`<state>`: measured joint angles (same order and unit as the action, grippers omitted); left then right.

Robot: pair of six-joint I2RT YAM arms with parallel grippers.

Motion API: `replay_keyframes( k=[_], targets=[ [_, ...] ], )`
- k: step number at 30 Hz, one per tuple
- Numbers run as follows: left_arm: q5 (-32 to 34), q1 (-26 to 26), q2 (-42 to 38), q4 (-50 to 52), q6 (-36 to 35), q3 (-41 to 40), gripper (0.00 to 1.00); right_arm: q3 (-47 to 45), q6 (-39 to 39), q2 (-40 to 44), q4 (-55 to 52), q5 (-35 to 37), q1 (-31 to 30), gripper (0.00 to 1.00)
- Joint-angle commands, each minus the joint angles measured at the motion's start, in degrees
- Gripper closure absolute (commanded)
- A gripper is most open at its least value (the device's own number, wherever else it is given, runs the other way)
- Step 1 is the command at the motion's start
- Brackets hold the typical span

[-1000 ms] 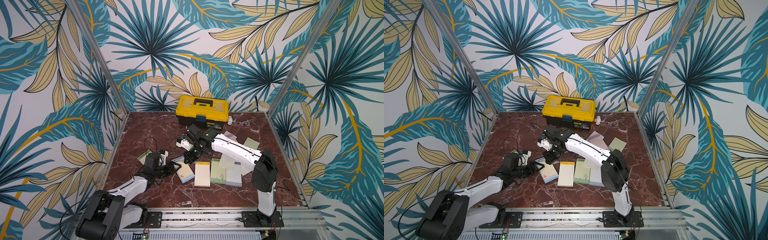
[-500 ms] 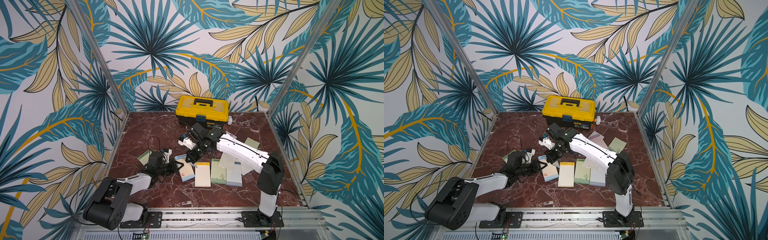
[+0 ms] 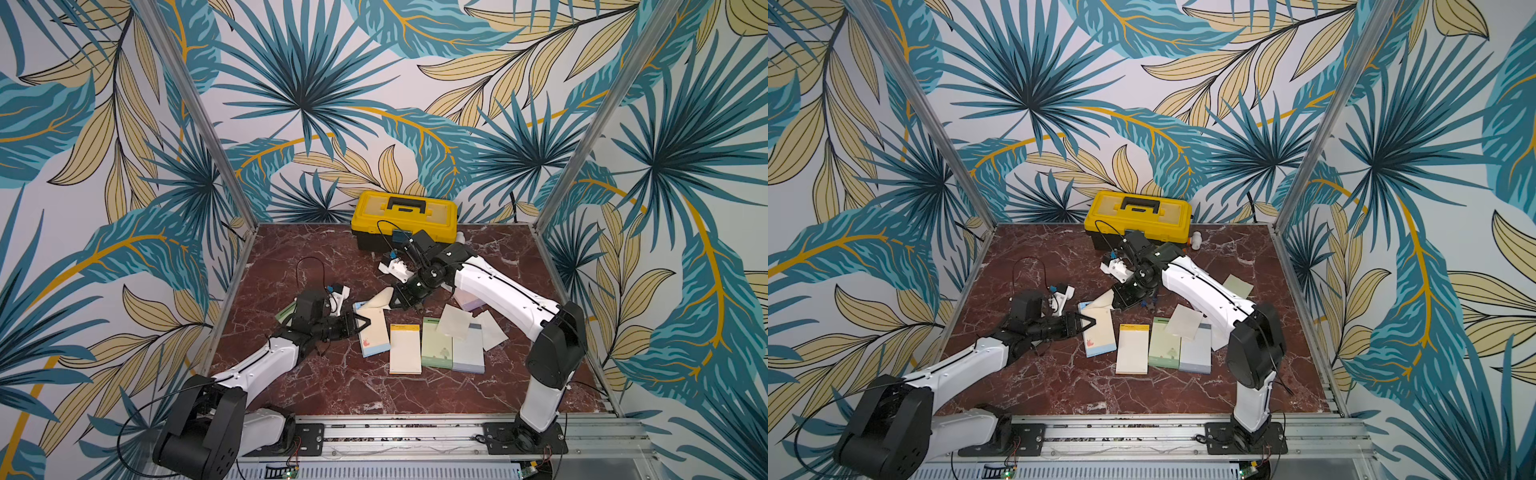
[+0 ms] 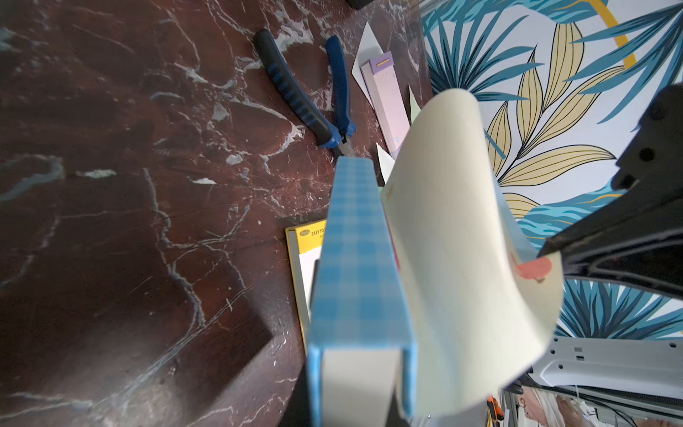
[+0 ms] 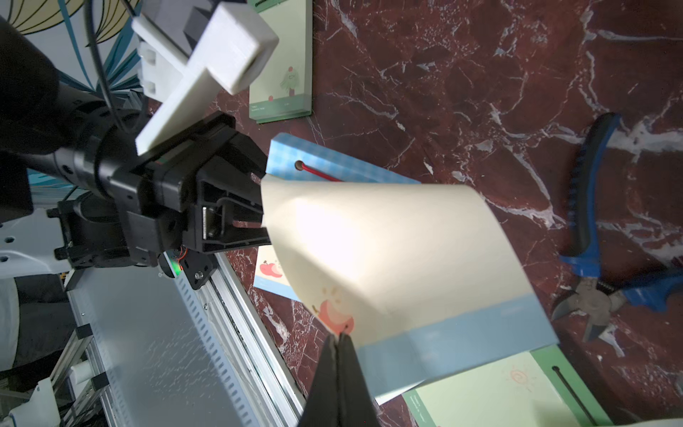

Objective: Tear off pages from different memo pads
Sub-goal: Pick up the memo pad from the center of the board.

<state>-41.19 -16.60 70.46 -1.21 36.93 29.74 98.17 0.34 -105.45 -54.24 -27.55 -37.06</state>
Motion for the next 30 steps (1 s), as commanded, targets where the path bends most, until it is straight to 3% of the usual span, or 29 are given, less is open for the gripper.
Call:
replay_keyframes(
  k=[1, 8, 15, 24, 27, 30],
  targets=[
    [-2.05, -0.18, -0.95, 5.51, -4.1, 2.47, 1.0, 1.23, -3.46, 2.0, -3.45, -4.32, 0.79, 1.0],
    [-3.11, -0.11, -1.12, 8.73, -4.7, 4.51, 1.0, 0.18, -4.57, 2.31, -4.08, -10.16, 0.76, 1.0],
    [0.41, -0.07, -0.63, 16.45, -4.25, 9.06, 1.0, -4.28, -2.5, 4.9, 0.66, -10.27, 0.76, 1.0],
    [9.43, -0.22, -0.36, 31.51, -14.15, 14.76, 1.0, -2.0, -3.17, 4.48, -3.44, -15.62, 0.76, 1.0],
    [11.32, -0.26, -0.83, 34.49, -17.62, 16.7, 1.0, 0.18, -5.24, 3.71, -7.41, -16.46, 0.74, 0.92],
    [12.6, -0.12, 0.45, 39.57, -20.71, 20.3, 1.0, 1.92, -5.34, 3.58, -9.28, -12.48, 0.69, 0.76]
  ],
)
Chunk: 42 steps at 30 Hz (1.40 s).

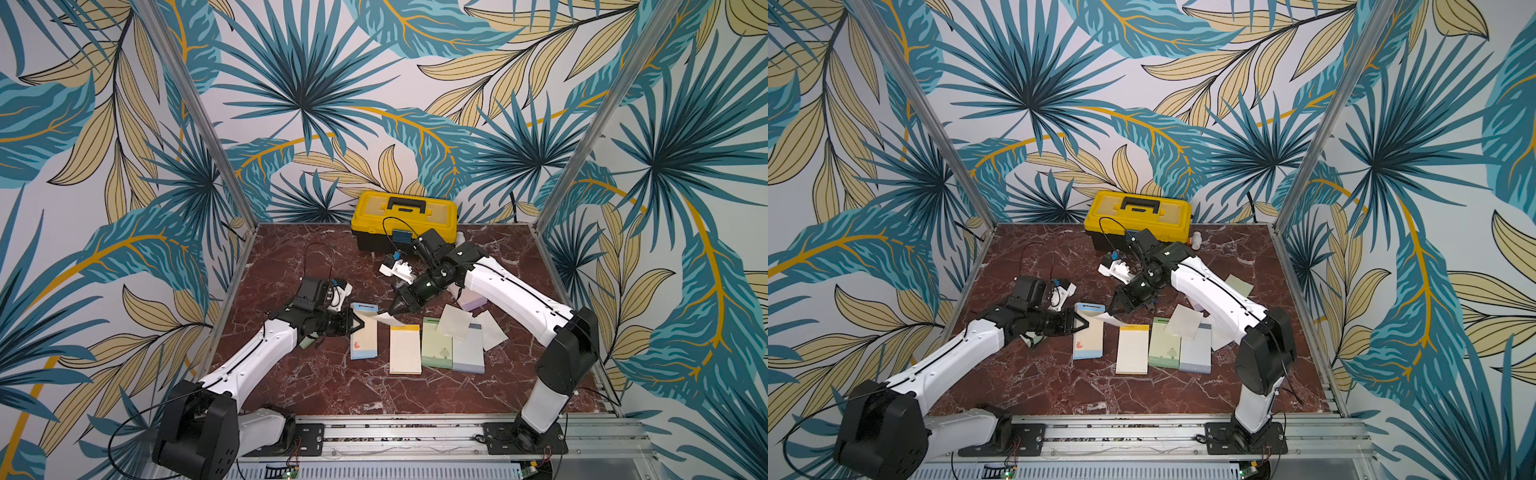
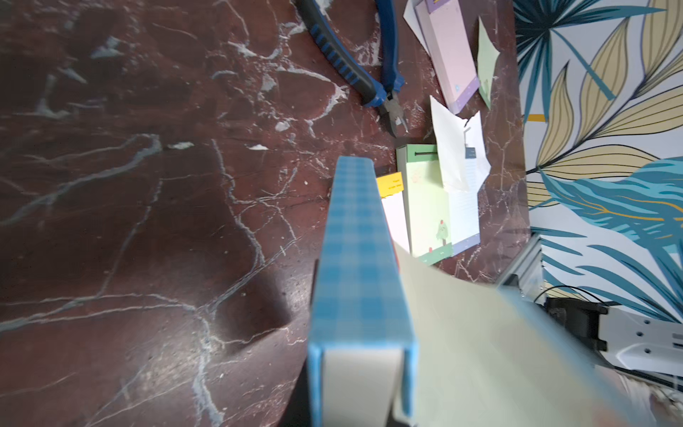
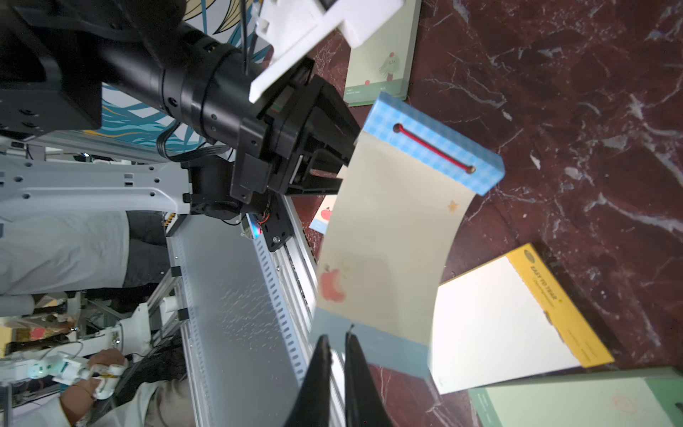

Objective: Tear off pages from different memo pads
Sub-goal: Pick up the memo pad from the center of the board, then tear off the paper from the memo pad.

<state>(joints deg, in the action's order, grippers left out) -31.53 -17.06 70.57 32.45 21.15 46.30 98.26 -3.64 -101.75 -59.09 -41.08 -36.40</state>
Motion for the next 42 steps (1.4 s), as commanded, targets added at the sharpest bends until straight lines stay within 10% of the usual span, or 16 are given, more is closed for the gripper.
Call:
replay_keyframes(
  k=[1, 5, 16, 29, 42],
  targets=[
    [2.96, 0.36, 1.21, 7.72, -5.61, 5.31, 1.0, 2.14, -1.28, 0.14, -4.37, 2.16, 0.12, 0.68],
    [3.8, 0.3, 4.41, 13.85, -7.4, 10.62, 1.0, 2.6, 0.11, 1.48, -2.97, 5.26, 0.02, 0.43],
    [6.36, 0.07, 6.7, 16.79, -2.15, 16.56, 1.0, -19.13, 10.28, 16.66, 27.49, 23.46, -6.12, 0.16],
    [27.39, -4.52, 5.64, 24.48, 2.29, 28.41, 1.0, -25.01, 20.0, 17.28, 39.31, 36.81, -14.03, 0.18],
    [26.64, -5.27, 6.29, 24.45, 4.78, 28.98, 1.0, -20.31, 24.41, 11.64, 39.86, 39.78, -19.05, 0.32]
  ],
)
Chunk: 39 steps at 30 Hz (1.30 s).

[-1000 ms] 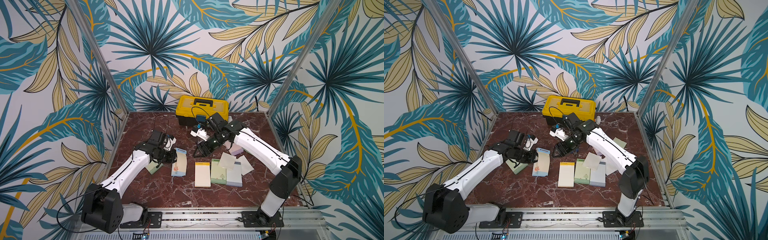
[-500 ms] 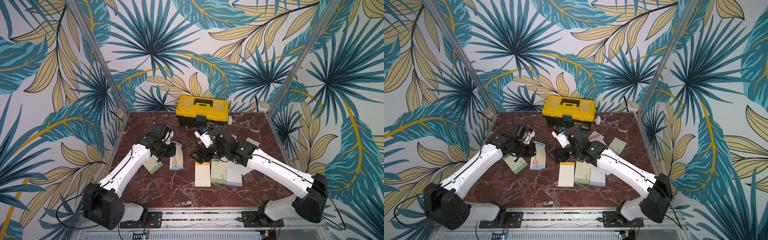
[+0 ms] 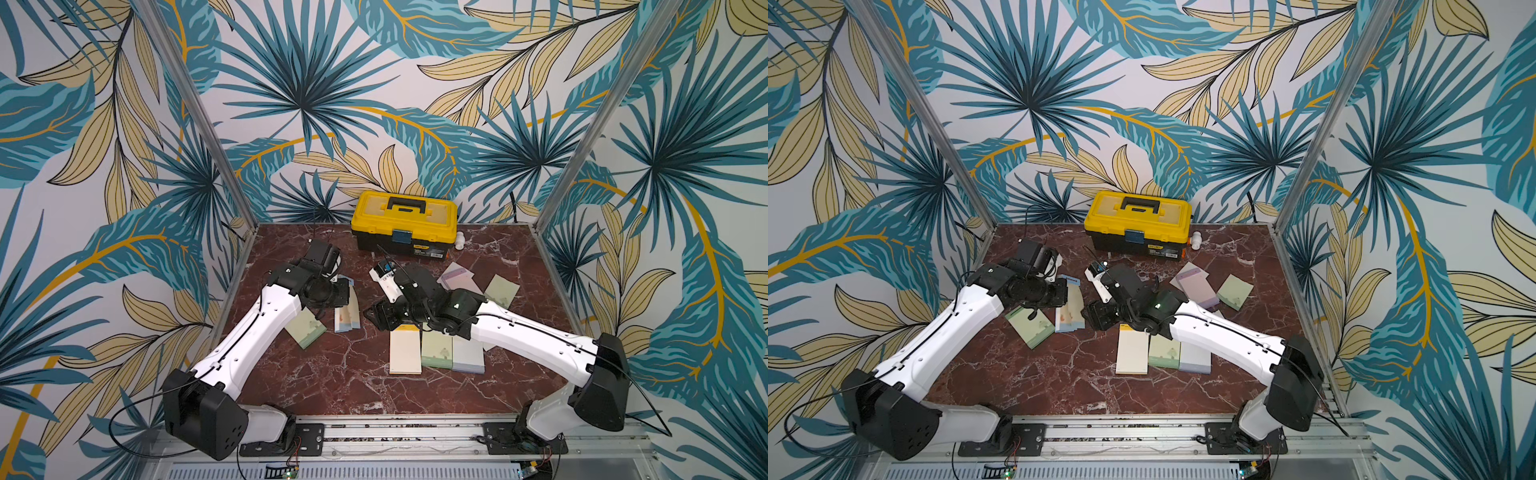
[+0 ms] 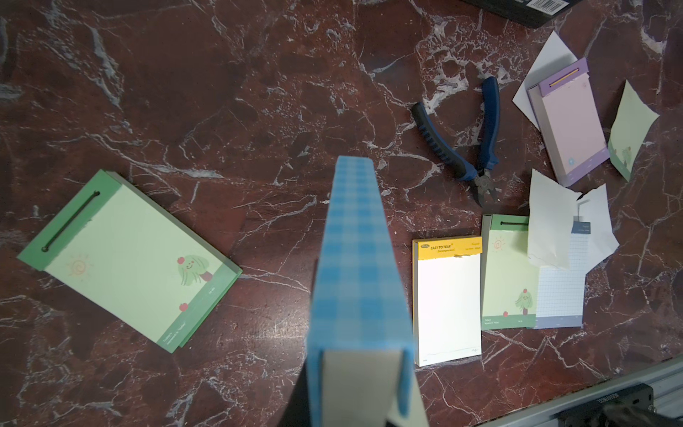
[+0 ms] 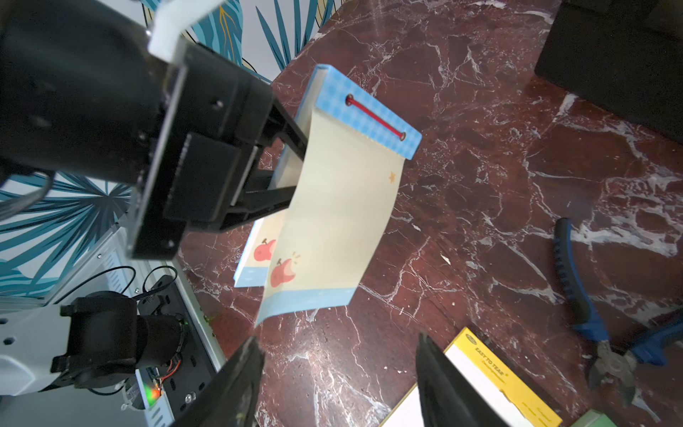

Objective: Tear off pages from different memo pads
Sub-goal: Tear off the paper from the memo pad.

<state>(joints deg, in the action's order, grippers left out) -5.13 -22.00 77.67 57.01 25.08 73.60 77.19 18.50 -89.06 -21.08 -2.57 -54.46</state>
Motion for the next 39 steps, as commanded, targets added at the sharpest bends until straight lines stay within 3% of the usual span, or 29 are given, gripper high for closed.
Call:
replay_keyframes(
  k=[1, 7, 14, 19, 28, 37, 39],
  targets=[
    [0.16, -0.39, -0.82, -0.15, 0.85, 1.63, 1.0, 0.76, 2.81, -1.25, 2.06, 1.97, -1.36, 0.3],
    [-0.87, -0.43, -0.8, -0.99, 1.35, 1.56, 1.0, 0.33, 6.87, -2.5, 4.1, 6.7, -3.89, 0.18],
    [-2.4, -0.45, -0.71, -1.67, 2.42, 1.63, 1.0, -0.45, 9.18, -4.44, 6.76, 9.4, -4.94, 0.19],
    [-2.92, -0.59, -0.59, -1.01, 2.75, 2.07, 1.0, -0.29, 8.83, -6.52, 7.07, 12.95, -6.4, 0.26],
    [-3.5, -0.59, -0.42, -0.15, 2.69, 2.86, 1.0, 2.35, 6.99, -8.94, 1.05, 17.73, -7.32, 0.52],
    [-3.53, -0.59, 0.46, 2.16, -1.0, 3.14, 1.0, 2.0, 4.18, -4.85, 0.34, 15.02, -7.55, 0.95],
    [-4.41, -0.57, 0.33, 2.33, -2.39, 2.94, 1.0, 2.46, 3.19, -3.92, -0.51, 13.61, -7.45, 1.0]
  ],
)
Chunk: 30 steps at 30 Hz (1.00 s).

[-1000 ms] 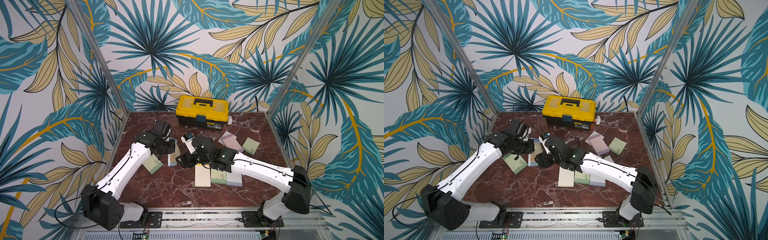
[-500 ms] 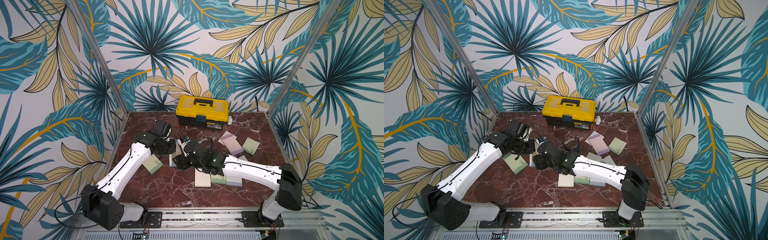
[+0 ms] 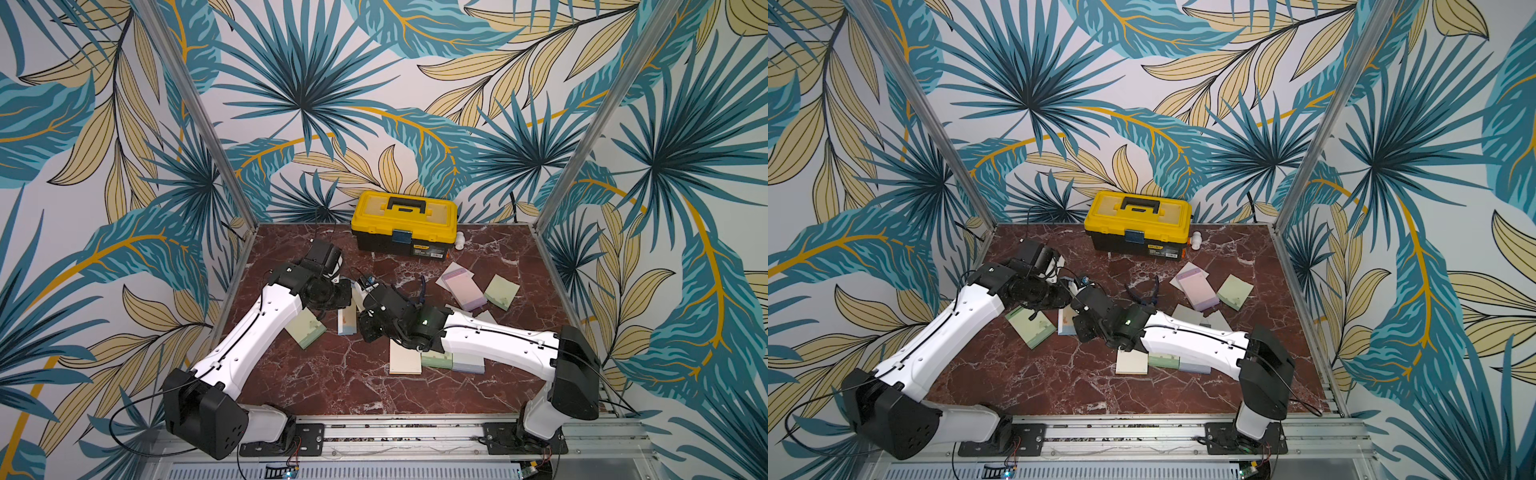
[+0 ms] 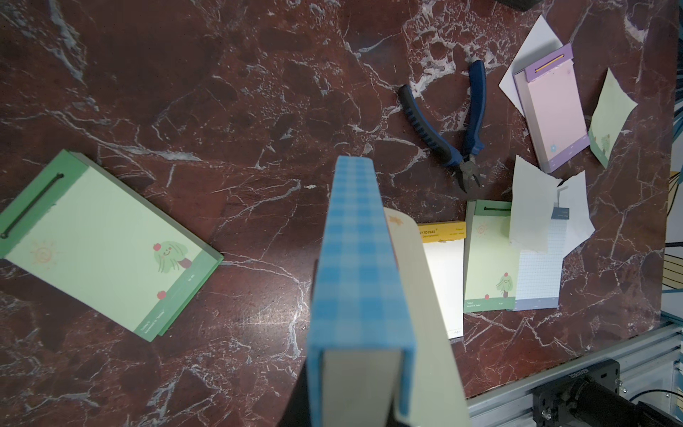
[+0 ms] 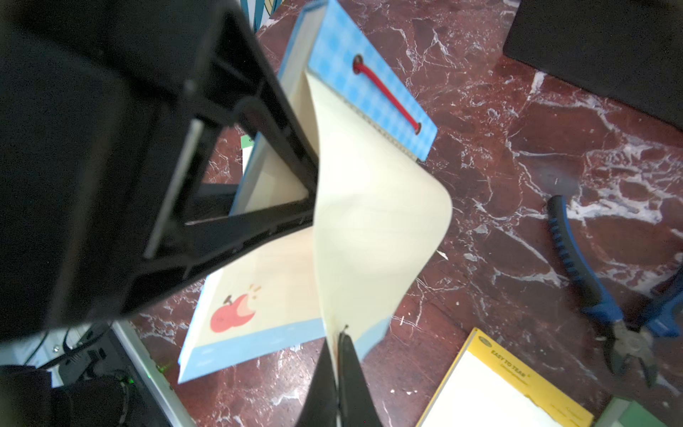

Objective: Tear off pages from different memo pads
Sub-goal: Tear off the paper from the memo pad.

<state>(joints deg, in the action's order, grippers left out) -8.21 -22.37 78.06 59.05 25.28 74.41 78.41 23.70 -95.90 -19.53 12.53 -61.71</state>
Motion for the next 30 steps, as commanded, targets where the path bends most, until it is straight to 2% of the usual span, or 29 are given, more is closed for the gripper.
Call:
replay_keyframes(
  k=[1, 6, 10, 16, 24, 30],
  targets=[
    [-1.58, -0.22, -0.02, 0.57, -3.49, 2.06, 1.0, 1.51, -2.34, 3.44, -2.62, -1.88, -0.17, 1.0],
    [-2.61, -0.28, -0.45, 1.86, -9.59, 1.9, 1.0, 2.42, -3.14, 5.42, -4.23, -6.94, 0.86, 1.0],
    [-3.45, -0.23, -0.95, 3.04, -14.99, 1.95, 1.0, 2.62, -4.34, 6.62, -5.29, -14.84, 2.88, 1.0],
    [-9.51, -0.22, -0.98, 3.35, -21.2, 2.33, 1.0, 0.19, -7.91, 9.68, -5.51, -26.63, 6.54, 1.0],
    [-13.74, -0.22, -0.31, 4.8, -24.9, 5.27, 1.0, -0.01, -15.76, 11.45, -12.69, -38.52, 11.67, 1.0],
    [-14.82, -0.22, -0.29, 6.37, -25.88, 6.36, 1.0, 0.9, -18.78, 11.56, -17.19, -41.36, 14.61, 0.99]
  ],
)
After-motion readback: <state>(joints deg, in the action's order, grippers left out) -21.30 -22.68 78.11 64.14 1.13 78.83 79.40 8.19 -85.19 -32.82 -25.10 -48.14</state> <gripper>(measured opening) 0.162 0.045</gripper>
